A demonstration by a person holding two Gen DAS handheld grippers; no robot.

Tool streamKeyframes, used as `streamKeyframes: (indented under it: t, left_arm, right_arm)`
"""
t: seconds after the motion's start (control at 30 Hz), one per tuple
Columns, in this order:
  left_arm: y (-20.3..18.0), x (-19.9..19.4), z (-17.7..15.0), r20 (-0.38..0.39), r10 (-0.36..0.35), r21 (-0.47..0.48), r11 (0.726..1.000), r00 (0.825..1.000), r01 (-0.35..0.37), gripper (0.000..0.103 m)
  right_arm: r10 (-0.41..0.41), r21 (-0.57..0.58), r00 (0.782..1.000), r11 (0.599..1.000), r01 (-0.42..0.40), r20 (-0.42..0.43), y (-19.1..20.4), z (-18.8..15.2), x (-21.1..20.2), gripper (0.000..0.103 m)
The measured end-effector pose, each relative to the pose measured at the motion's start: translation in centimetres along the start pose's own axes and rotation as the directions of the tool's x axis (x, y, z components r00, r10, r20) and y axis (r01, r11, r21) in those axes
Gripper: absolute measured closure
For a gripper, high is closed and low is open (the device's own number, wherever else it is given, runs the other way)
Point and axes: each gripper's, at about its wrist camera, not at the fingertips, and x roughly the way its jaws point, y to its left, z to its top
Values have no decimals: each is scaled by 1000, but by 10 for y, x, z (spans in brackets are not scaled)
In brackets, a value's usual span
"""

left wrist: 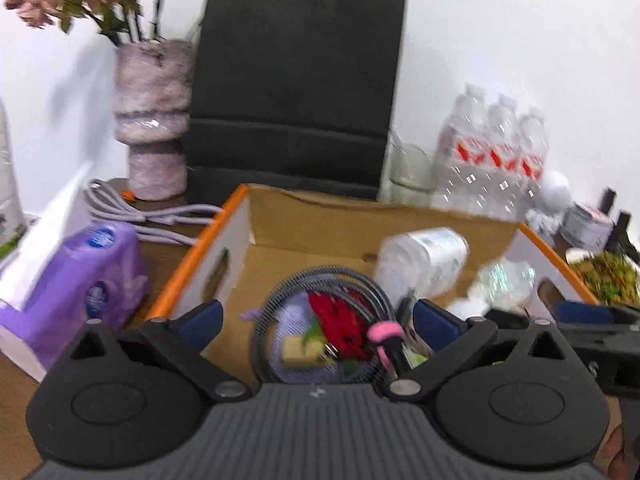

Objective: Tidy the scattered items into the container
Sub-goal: 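Carry cable and clear bag over the box and release both inside, then grasp the crumpled blue-and-clear wrapper on the desk with the right tool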

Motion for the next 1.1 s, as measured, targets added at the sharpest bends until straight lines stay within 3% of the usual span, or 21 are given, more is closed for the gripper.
streamKeyframes:
  t: [0.3, 0.7, 0.97, 1.1]
  left_arm:
    - [-2, -11, 9, 25, 25, 19, 999, 999, -26, 0]
    - [-1, -20, 12, 35, 1, 5, 1000, 999, -2, 0]
    - [3, -63, 15, 98, -81, -37, 996, 992, 85, 0]
    - [13, -84, 3, 97, -90, -34, 995, 991, 94, 0]
  right_arm:
    - [19, -55, 1000, 998, -19, 11, 9, 5, -10, 0]
    - [-2, -43, 1000, 999, 4, 29, 6, 7, -19, 0]
    - [-34, -39, 990, 998, 40, 141, -4, -6, -71, 0]
    - [-6, -36, 992, 999, 11, 127, -14, -25, -96, 0]
